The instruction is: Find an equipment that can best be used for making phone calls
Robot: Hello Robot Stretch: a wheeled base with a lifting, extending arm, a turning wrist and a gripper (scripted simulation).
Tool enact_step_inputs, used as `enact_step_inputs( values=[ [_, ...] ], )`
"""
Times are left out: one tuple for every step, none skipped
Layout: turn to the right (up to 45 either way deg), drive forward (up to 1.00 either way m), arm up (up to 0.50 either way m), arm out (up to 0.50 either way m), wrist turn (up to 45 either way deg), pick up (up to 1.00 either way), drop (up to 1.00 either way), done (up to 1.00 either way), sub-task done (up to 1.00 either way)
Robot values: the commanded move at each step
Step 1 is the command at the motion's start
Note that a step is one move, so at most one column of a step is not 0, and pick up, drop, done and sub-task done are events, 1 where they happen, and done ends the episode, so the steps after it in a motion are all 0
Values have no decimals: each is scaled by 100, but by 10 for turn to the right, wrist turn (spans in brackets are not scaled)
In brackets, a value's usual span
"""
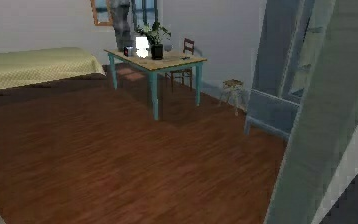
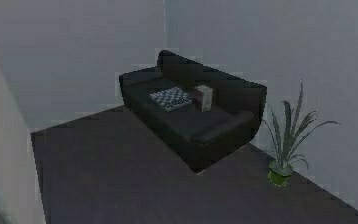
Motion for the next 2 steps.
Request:
enact_step_inputs(
  values=[
    [90,0,0,0,0,0,0,0,0],
    [0,45,0,0,0,0,0,0,0]
  ],
)
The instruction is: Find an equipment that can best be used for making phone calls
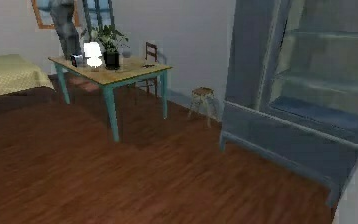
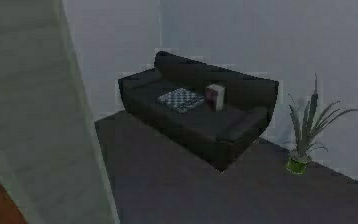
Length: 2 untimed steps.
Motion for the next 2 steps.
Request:
enact_step_inputs(
  values=[
    [-120,0,0,0,0,0,0,0,0],
    [0,100,0,0,0,0,0,0,0]
  ],
)
